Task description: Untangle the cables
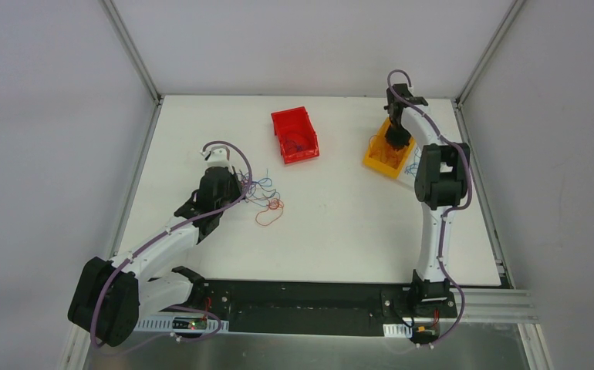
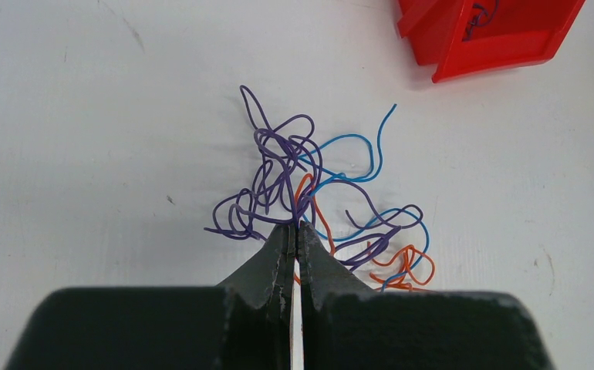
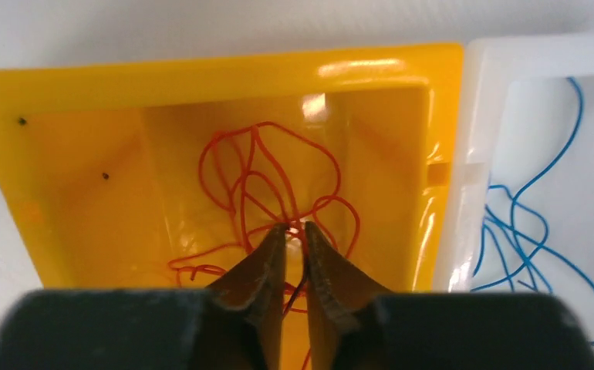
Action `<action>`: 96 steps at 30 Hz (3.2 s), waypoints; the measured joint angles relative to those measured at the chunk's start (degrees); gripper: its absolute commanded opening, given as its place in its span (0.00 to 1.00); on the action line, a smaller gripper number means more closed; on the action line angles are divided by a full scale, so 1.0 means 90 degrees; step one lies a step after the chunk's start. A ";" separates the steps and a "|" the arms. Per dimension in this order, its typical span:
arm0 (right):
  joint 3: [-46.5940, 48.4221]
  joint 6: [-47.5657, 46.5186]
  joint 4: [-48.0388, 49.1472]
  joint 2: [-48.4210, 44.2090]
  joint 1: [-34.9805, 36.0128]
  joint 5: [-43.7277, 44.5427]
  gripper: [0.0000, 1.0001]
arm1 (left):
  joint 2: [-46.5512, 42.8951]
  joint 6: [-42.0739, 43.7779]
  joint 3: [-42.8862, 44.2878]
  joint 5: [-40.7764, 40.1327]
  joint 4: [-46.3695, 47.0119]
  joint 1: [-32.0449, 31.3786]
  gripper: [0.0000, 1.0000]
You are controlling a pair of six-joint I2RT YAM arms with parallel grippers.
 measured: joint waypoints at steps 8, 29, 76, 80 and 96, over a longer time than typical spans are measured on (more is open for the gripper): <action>0.0032 -0.0005 -0.0279 -0.0126 0.0002 -0.0544 0.67 | 0.0000 0.0000 0.0000 0.0024 0.0000 0.0000 0.00; -0.3784 -0.0136 0.1627 -0.4685 0.1122 -0.1559 0.71 | 0.0092 0.0051 0.0000 0.0889 0.0318 0.0000 0.00; -0.8531 -0.0527 0.8286 -0.5438 0.3956 -0.4012 0.52 | 0.0420 0.0211 -0.0510 0.5003 0.3140 -0.0056 0.06; -0.8493 -0.0563 0.8279 -0.5144 0.4056 -0.4010 0.49 | 0.0403 0.0209 -0.0510 0.5003 0.3150 -0.0056 0.05; -0.7805 -0.0736 0.8223 -0.4146 0.4367 -0.3796 0.00 | 0.0369 0.0197 -0.0510 0.4930 0.3079 -0.0056 0.05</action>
